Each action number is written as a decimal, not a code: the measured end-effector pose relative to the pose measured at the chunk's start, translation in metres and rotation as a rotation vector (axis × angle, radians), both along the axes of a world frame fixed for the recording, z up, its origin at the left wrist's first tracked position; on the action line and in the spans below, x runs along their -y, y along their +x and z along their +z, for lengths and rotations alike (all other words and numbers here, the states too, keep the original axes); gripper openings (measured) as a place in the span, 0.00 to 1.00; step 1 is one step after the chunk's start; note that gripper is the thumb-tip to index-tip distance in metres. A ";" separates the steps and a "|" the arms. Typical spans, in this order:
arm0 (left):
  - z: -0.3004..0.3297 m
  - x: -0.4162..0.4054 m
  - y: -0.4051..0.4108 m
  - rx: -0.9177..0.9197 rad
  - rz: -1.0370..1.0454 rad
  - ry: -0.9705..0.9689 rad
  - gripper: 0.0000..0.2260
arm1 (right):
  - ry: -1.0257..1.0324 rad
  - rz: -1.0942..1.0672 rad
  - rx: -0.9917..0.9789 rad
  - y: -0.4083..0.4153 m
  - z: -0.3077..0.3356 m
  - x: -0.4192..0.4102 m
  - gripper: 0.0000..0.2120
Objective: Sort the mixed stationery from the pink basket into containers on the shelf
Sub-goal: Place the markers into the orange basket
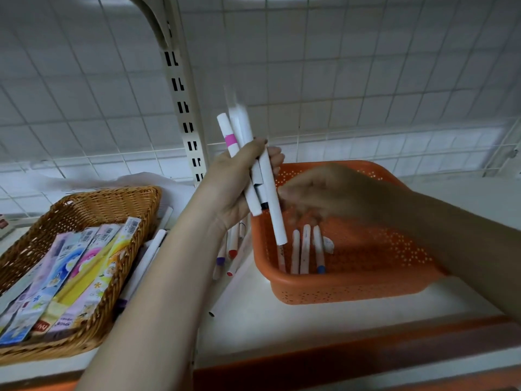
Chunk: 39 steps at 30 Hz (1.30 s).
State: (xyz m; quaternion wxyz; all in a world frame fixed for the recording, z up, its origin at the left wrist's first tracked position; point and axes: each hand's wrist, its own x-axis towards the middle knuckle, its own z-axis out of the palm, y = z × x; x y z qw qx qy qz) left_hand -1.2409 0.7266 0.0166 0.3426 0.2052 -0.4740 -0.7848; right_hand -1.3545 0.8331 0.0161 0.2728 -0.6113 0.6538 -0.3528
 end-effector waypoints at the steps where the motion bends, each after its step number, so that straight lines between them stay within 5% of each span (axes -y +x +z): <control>1: 0.000 -0.001 -0.001 -0.006 -0.003 -0.018 0.07 | 0.026 0.014 0.015 0.004 -0.003 0.002 0.11; 7: -0.002 0.001 0.000 -0.038 0.040 0.014 0.05 | 0.085 0.020 0.192 0.010 -0.005 -0.007 0.09; 13: -0.005 0.003 0.007 0.106 0.042 -0.054 0.11 | -0.130 -0.076 -0.001 0.001 0.014 -0.016 0.00; 17: -0.002 -0.001 0.011 0.151 0.018 -0.107 0.10 | -0.039 -0.101 0.130 -0.016 0.021 -0.021 0.09; 19: -0.002 -0.004 0.011 0.180 -0.001 -0.159 0.09 | 0.054 -0.141 0.011 -0.031 0.015 -0.022 0.13; 24: -0.001 -0.011 0.009 0.201 -0.068 -0.183 0.08 | 0.037 -0.015 -0.688 -0.072 -0.027 -0.017 0.05; 29: -0.002 -0.014 0.007 0.223 -0.087 -0.179 0.08 | 0.254 0.218 -0.905 -0.076 -0.052 -0.013 0.15; 31: -0.004 -0.016 0.006 0.240 -0.078 -0.184 0.08 | 0.272 0.269 -0.986 -0.074 -0.059 -0.012 0.12; 33: -0.005 -0.017 0.006 0.253 -0.071 -0.181 0.08 | 0.200 0.190 -0.895 -0.072 -0.060 -0.013 0.05; 37: -0.006 -0.016 0.006 0.259 -0.062 -0.183 0.08 | 0.345 -0.110 -0.067 -0.067 -0.046 -0.007 0.11; 39: -0.008 -0.017 0.006 0.255 -0.060 -0.176 0.08 | 0.606 -0.129 -0.111 -0.065 -0.046 -0.007 0.16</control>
